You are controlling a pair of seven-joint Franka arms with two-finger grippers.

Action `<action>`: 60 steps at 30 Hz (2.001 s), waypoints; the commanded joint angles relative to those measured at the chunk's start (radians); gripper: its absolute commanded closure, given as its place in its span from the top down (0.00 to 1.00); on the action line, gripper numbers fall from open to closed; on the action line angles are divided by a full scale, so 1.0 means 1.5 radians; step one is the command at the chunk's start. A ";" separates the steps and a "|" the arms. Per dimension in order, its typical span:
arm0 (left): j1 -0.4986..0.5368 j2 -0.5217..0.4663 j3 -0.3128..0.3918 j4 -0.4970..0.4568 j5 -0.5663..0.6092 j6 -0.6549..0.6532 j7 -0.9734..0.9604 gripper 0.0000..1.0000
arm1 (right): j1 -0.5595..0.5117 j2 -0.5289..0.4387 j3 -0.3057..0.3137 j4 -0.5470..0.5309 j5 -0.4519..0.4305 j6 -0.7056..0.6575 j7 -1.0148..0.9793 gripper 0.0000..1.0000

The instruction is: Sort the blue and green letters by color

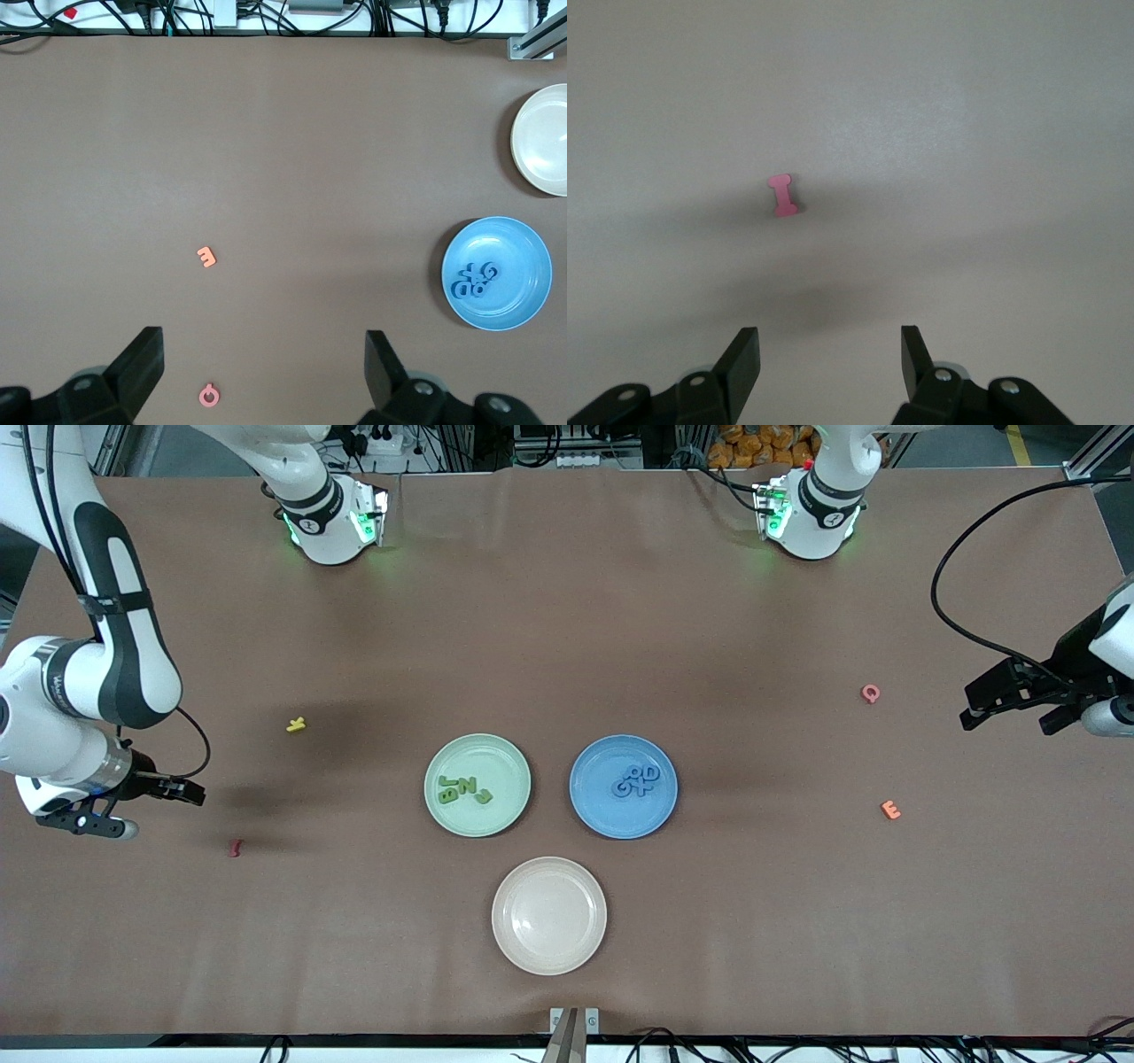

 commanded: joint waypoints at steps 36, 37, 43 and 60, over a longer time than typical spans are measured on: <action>0.001 -0.002 0.001 0.001 -0.015 0.004 0.001 1.00 | 0.055 -0.100 -0.031 0.229 0.028 -0.307 0.002 0.75; 0.000 -0.002 0.001 0.001 -0.015 0.004 0.001 1.00 | 0.055 -0.100 -0.029 0.230 0.028 -0.307 0.002 0.75; 0.000 -0.002 0.001 0.001 -0.015 0.004 0.001 1.00 | 0.061 -0.105 -0.030 0.234 0.025 -0.308 -0.003 0.77; -0.001 -0.002 0.001 0.001 -0.013 0.004 0.000 1.00 | 0.094 -0.184 -0.055 0.098 0.030 -0.178 -0.010 0.85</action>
